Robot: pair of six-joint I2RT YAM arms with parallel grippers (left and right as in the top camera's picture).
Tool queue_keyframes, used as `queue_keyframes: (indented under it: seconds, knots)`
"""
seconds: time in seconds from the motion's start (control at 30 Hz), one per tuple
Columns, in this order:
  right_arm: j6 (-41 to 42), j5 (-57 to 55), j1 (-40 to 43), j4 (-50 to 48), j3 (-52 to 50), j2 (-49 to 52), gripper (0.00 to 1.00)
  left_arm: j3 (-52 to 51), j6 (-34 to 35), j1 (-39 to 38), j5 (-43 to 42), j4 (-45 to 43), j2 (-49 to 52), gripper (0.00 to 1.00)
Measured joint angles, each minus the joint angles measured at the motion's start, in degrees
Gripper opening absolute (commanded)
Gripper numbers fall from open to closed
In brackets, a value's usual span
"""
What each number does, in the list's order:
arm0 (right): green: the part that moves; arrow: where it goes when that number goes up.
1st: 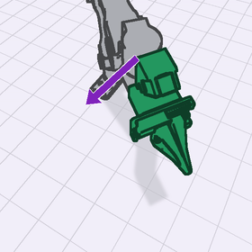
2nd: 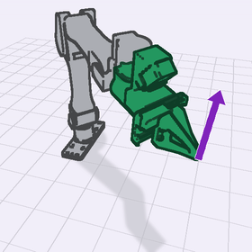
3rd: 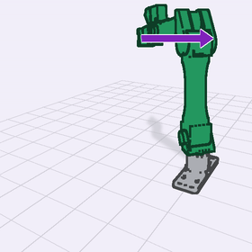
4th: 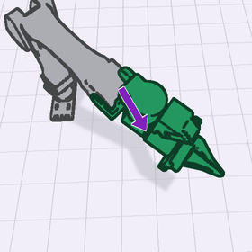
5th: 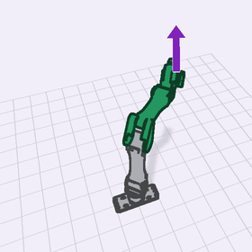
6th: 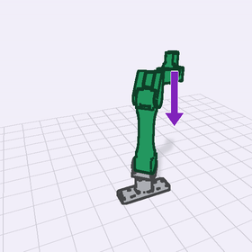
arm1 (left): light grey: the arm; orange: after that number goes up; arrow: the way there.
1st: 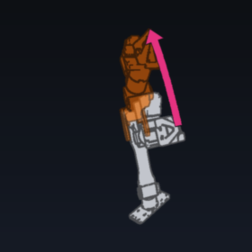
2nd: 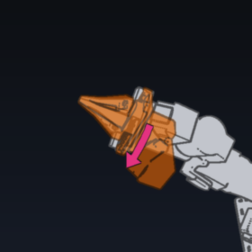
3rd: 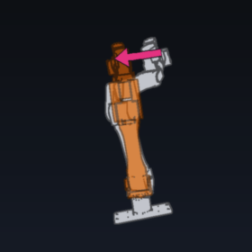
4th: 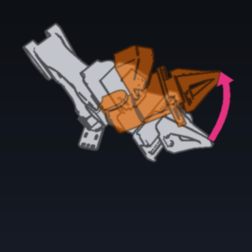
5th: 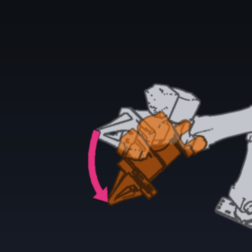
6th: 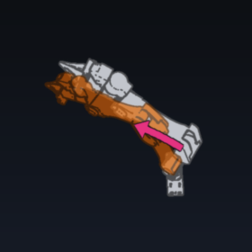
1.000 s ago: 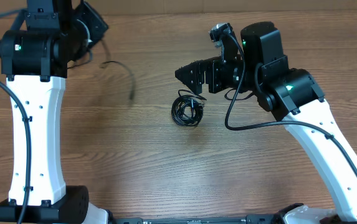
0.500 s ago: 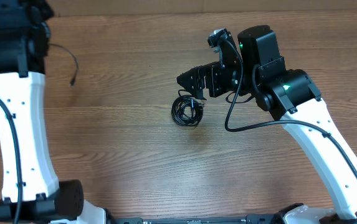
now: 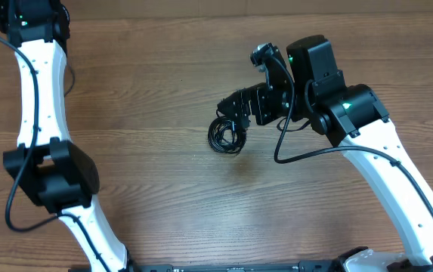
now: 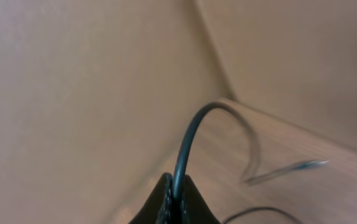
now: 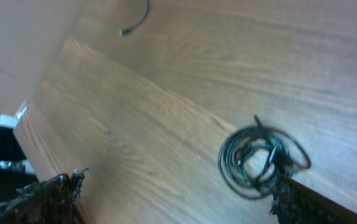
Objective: Untangle cables
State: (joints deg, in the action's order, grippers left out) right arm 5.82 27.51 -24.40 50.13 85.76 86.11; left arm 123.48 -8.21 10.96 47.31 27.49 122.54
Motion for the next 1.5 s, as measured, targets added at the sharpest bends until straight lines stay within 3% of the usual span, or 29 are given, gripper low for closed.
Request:
queue_keyframes:
  seconds: [0.2, 0.3, 0.47, 0.67, 0.77, 0.93, 1.2, 1.23, 1.5]
  knots:
    - [-1.11, -0.04, 0.0, 0.98, -0.07, 1.99, 1.0, -0.11, -14.99, 4.94, 11.93, -14.8, 8.92, 0.04]
    - [-1.31, -0.13, 0.0, 1.01, -0.07, 3.5, 1.0, -0.11, -17.64, 7.67, 15.61, -14.05, 10.03, 0.04]
    - [-1.38, -0.13, 0.0, 1.01, -0.07, 5.81, 1.0, -0.07, -17.0, 14.86, 18.6, -7.8, 10.03, 0.05]
    - [-1.4, -0.11, 0.0, 1.07, -0.07, 8.37, 1.0, 0.02, -9.4, 19.63, 14.51, 0.87, 10.01, 0.06]
    - [-1.38, -0.09, 0.0, 1.07, -0.07, 8.57, 1.0, 0.04, -5.14, 16.92, 3.98, 6.49, 10.01, 0.04]
    - [-1.38, -0.11, 0.0, 1.09, -0.07, 8.57, 1.0, 0.04, -2.19, 7.45, -13.86, 7.93, 9.94, 0.04]
    - [-1.38, -0.11, 0.0, 2.1, -0.07, 8.57, 1.0, 9.53, 2.01, -10.47, -29.05, 9.84, 9.27, 0.04]
    - [-1.38, -0.13, 0.0, 2.19, -0.07, 8.59, 1.0, 12.07, 3.23, -12.04, -34.14, 10.25, 7.87, 0.04]
    - [-1.4, -0.11, 0.0, 2.21, -0.07, 8.59, 1.0, 18.05, 16.22, -8.92, -61.68, 9.14, -3.06, 0.04]
